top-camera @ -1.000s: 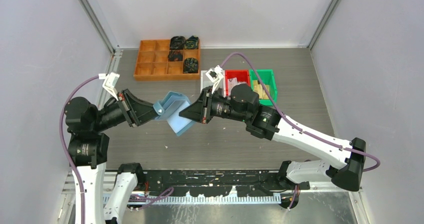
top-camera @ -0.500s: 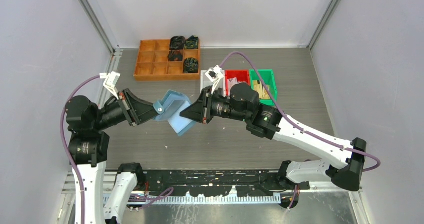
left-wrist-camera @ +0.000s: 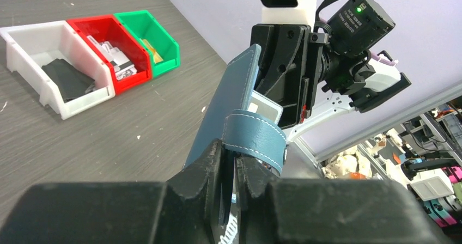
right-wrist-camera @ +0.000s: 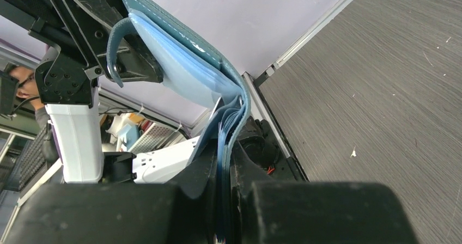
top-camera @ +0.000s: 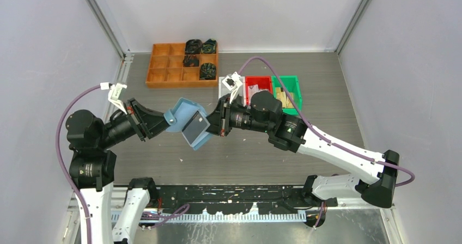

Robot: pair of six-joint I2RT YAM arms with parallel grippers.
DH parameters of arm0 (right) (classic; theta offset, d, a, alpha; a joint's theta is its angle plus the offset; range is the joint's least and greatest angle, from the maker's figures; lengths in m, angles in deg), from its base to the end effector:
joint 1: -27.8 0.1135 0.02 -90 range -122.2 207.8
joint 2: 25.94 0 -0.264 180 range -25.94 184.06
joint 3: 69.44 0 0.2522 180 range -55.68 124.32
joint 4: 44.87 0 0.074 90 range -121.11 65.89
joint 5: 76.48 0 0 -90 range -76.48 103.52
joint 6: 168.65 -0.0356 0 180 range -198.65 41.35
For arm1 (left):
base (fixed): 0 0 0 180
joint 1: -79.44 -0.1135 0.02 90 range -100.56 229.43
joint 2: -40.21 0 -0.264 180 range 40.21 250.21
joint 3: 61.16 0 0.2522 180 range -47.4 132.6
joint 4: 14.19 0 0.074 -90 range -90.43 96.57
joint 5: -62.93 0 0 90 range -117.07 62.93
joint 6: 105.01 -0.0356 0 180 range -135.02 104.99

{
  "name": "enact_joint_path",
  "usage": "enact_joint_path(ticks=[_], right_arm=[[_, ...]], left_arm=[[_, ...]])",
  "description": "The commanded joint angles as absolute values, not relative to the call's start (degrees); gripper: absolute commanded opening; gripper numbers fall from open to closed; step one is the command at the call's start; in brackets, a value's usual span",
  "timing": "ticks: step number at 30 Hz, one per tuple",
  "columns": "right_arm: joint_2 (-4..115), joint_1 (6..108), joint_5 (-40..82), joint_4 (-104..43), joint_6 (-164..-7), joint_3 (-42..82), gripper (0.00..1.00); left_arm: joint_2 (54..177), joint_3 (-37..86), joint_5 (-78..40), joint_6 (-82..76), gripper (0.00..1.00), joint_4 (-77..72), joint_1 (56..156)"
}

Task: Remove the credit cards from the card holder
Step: Remove the credit card from the card holder.

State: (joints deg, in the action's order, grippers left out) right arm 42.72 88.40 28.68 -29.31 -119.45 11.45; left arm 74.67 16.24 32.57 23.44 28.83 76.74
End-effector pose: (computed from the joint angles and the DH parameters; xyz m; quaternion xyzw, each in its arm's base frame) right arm 0.1286 0.2473 0.4065 -0.2131 0.6947 0.5872 0.3566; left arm 0.0803 -0.0270 0.4346 0.1132 0.6982 -0.5231 0.4755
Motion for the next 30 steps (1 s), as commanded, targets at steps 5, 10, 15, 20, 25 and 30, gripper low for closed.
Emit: enact_joint_path(ticks=[5,10,15,20,25,30], right_arm=[[42.1,89.1,30.6,-35.4,-118.6,15.3,0.01],[41.9,89.1,31.8,-36.4,-118.8,15.2,0.01],[41.9,89.1,32.6,-37.6,-119.2,15.1,0.01],[41.7,89.1,32.5,-38.1,-119.4,15.0,0.01],[41.2,89.1,32.9,-39.5,-119.8,14.3,0.01],[40.4,89.1,33.1,-40.4,-120.0,12.9,0.08]], left_arm=[[74.7,19.3,27.1,16.9,0.16,31.9,76.6],[73.7,19.2,22.6,13.1,0.37,34.5,76.7],[74.1,19.4,24.4,14.2,0.42,35.7,76.7],[75.6,18.2,31.7,20.7,0.43,33.3,76.7],[75.6,14.9,38.2,31.9,0.32,22.5,76.7],[76.7,15.9,39.1,32.3,0.08,20.5,76.7]])
